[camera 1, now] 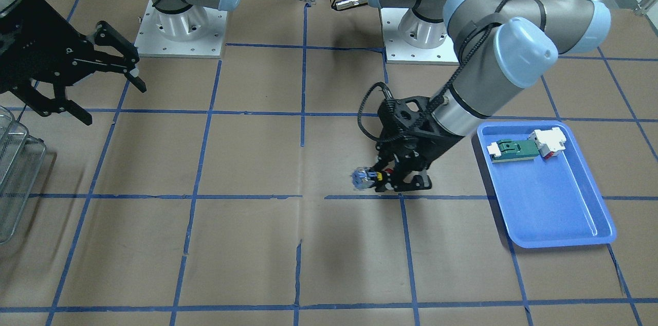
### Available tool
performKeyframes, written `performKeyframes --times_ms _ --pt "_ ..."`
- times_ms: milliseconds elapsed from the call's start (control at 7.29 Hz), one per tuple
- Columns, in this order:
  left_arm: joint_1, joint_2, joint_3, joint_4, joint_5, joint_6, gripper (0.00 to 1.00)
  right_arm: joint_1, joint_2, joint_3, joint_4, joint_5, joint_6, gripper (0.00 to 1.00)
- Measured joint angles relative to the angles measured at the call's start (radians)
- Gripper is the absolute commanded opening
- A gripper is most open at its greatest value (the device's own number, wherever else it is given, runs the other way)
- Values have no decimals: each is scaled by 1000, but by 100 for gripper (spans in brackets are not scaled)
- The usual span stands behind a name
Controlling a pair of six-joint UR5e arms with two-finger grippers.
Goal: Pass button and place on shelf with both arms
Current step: 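Carry the block with the left gripper toward the right gripper, then lower the open right gripper around the block held by the left gripper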
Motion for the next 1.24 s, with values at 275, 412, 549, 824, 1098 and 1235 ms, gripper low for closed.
performKeyframes --times_ms 275,412,549,824,1098,1235 --pt "-80 16 9 8 -185 -1 0 1 -1 23 1 95 -108 99" --pt "-122 23 11 11 -225 -3 0 -2 -13 36 8 107 -208 98" --pt "-167 31 11 14 -241 -12 0 -4 -35 44 28 110 -355 98" --pt "-238 36 10 69 -275 -58 0 -7 -60 52 73 111 -689 98" --pt "-270 31 10 140 -347 -123 0 -8 -73 61 87 112 -929 97" --pt "-275 21 10 181 -371 -162 0 -8 -82 63 100 110 -1014 97"
